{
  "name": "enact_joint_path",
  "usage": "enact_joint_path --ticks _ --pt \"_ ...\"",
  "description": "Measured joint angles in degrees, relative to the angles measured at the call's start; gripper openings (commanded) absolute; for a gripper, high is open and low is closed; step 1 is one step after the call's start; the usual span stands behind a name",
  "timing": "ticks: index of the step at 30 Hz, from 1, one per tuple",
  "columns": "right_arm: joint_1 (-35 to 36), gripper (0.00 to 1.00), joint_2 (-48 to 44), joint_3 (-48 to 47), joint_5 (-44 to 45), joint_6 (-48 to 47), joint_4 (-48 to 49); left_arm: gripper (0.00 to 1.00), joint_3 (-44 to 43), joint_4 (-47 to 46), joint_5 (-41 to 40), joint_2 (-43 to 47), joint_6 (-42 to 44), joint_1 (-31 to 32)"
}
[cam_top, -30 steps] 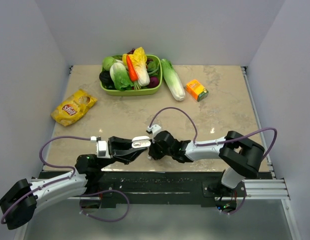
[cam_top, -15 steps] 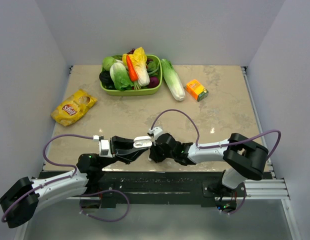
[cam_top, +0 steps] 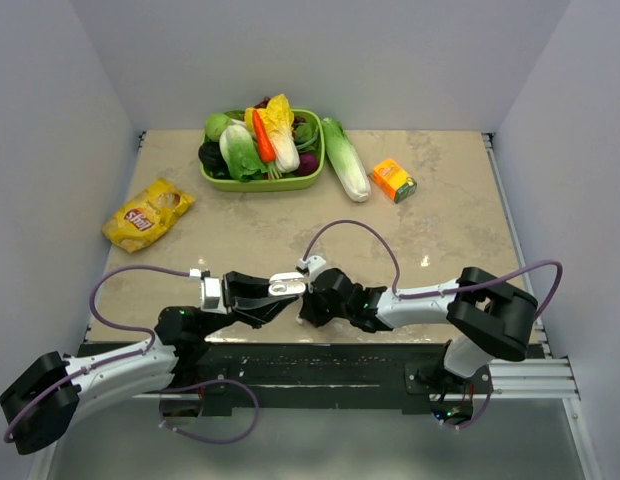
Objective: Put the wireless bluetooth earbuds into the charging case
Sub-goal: Pick up the earbud from the center of the board.
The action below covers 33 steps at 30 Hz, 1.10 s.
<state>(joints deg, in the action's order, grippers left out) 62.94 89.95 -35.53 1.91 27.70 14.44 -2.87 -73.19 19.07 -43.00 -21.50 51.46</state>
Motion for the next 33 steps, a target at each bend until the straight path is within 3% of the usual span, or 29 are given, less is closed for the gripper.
enact_joint_path --ticks 7,17,26,33 --pt "0.0 0.00 -2.0 1.1 0.1 1.7 -0.1 0.00 0.0 0.0 0.0 -0.1 0.0 0.0" --pt "-3.2 0.00 -13.5 2.9 1.6 3.9 -4.3 0.00 0.0 0.0 0.0 -0.1 0.0 0.0" --pt "-16.7 0.00 -22.0 6.7 2.9 8.5 -4.0 0.00 0.0 0.0 -0.8 -0.5 0.0 0.0" --pt "-24.2 0.00 -17.3 6.3 6.3 13.4 -1.1 0.00 0.0 0.0 -1.8 -2.3 0.0 0.0"
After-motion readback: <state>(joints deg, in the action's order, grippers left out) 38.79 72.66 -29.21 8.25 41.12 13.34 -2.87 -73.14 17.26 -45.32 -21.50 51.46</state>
